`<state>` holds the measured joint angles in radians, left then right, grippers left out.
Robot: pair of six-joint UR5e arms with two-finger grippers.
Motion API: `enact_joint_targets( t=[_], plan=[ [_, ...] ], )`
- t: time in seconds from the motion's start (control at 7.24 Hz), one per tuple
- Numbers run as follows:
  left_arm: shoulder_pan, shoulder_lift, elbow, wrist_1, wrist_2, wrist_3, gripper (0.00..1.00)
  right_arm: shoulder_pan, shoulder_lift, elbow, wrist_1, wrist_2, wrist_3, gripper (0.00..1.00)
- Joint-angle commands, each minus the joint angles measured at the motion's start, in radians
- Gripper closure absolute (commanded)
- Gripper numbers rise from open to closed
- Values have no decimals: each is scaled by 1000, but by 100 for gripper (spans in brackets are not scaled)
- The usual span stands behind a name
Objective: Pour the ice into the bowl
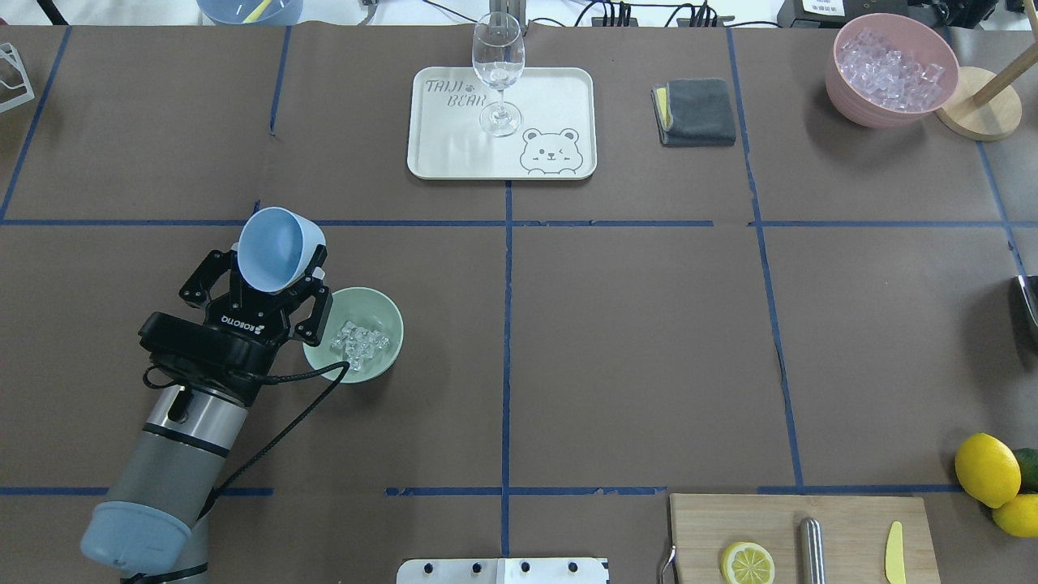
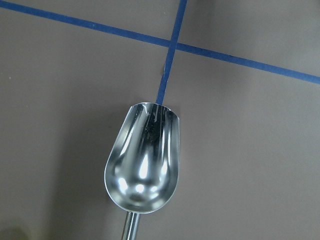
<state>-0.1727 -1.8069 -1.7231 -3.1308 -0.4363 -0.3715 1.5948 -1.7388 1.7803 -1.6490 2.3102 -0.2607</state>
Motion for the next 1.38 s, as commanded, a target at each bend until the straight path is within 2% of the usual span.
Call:
enact_joint_targets(
  t=[0.0, 0.41, 0.69, 1.24],
  plan=[
    [4, -31, -6, -25, 4, -178, 100, 5, -15, 19, 0, 0, 0, 0],
    [7, 15, 7, -12, -15, -188, 100, 7, -42, 47, 0, 0, 0, 0],
    [1, 114, 11, -3, -132, -194, 100, 8, -54, 50, 0, 3, -3, 0],
    [-71, 389, 11, 3, -318, -546, 100, 11, -61, 53, 0, 3, -9, 0]
  ],
)
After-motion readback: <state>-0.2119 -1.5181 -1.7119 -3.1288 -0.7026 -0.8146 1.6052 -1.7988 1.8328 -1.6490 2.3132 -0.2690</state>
